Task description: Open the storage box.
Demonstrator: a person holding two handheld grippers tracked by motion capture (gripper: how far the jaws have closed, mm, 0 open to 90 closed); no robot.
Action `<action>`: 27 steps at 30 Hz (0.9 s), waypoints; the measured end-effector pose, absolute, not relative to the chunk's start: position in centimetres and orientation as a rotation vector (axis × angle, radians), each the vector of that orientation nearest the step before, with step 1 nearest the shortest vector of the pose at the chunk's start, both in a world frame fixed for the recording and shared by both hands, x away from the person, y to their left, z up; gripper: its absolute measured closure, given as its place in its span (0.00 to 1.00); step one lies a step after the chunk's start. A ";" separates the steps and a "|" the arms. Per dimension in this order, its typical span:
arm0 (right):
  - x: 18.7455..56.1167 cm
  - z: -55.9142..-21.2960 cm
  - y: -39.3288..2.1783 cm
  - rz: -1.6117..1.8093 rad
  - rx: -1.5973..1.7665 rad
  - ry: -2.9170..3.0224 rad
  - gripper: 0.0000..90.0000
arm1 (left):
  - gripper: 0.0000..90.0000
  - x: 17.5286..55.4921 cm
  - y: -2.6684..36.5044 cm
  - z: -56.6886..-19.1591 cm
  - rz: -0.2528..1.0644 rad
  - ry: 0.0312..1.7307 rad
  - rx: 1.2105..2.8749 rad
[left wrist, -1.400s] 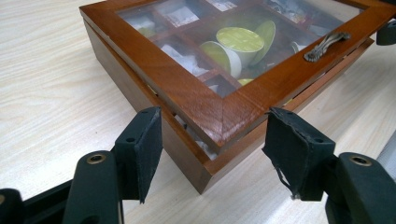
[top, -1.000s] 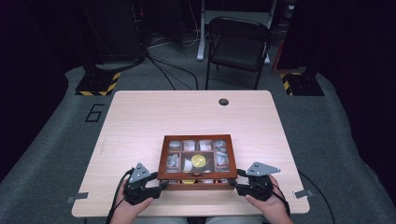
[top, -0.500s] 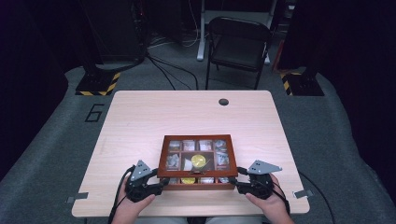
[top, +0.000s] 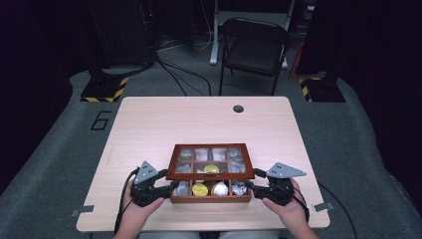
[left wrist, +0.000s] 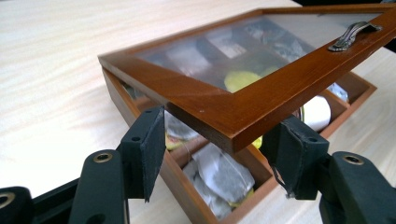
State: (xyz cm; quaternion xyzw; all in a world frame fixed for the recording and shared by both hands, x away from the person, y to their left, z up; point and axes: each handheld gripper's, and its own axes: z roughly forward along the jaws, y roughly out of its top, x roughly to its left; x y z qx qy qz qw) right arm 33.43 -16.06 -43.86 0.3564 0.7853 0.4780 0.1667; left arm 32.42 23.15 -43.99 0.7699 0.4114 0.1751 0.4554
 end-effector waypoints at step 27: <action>36.6 -39.5 -15.8 1.409 1.028 2.189 0.48 | 0.45 35.8 23.0 -39.9 0.482 0.983 1.840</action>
